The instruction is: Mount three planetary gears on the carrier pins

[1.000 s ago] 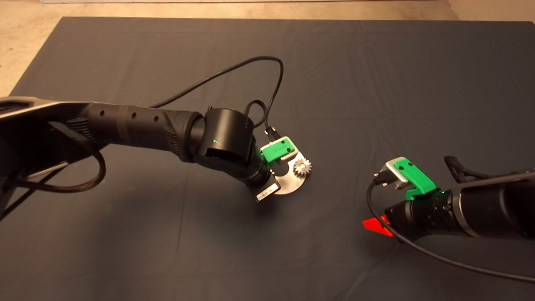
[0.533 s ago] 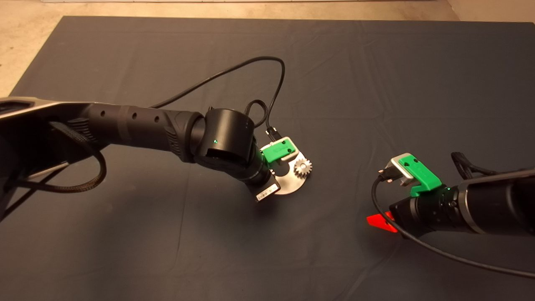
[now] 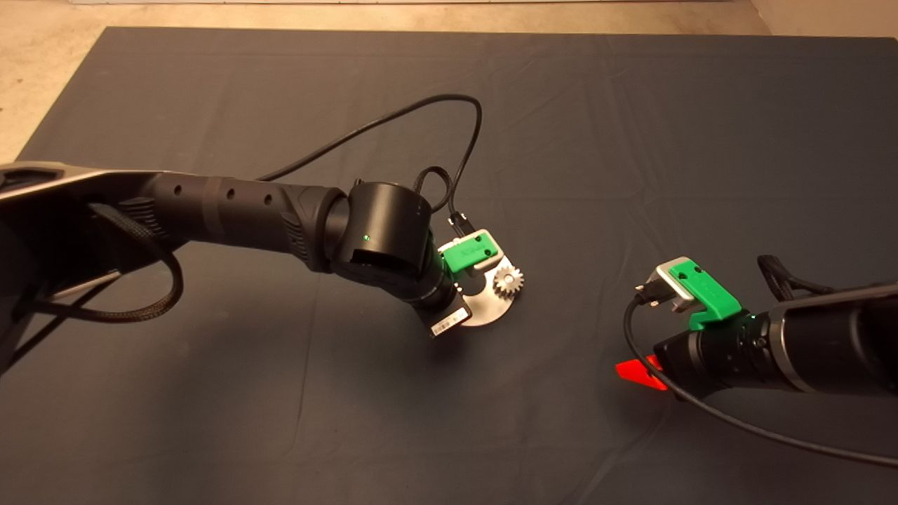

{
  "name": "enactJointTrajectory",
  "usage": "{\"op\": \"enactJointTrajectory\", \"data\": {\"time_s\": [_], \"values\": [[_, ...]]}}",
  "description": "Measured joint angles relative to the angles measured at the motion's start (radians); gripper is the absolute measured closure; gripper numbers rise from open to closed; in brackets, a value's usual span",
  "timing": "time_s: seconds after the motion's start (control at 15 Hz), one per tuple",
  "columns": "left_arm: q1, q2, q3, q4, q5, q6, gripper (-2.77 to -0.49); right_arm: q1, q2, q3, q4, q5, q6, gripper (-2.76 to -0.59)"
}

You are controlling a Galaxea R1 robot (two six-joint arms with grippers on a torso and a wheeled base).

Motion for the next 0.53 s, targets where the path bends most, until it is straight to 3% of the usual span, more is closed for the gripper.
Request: {"op": "enactJointTrajectory", "data": {"time_s": [0.53], "values": [[0.001, 0.001, -0.028, 0.0, 0.0, 0.032, -0.59, 0.0, 0.001, 0.0, 0.0, 0.0, 0.0, -2.2]]}}
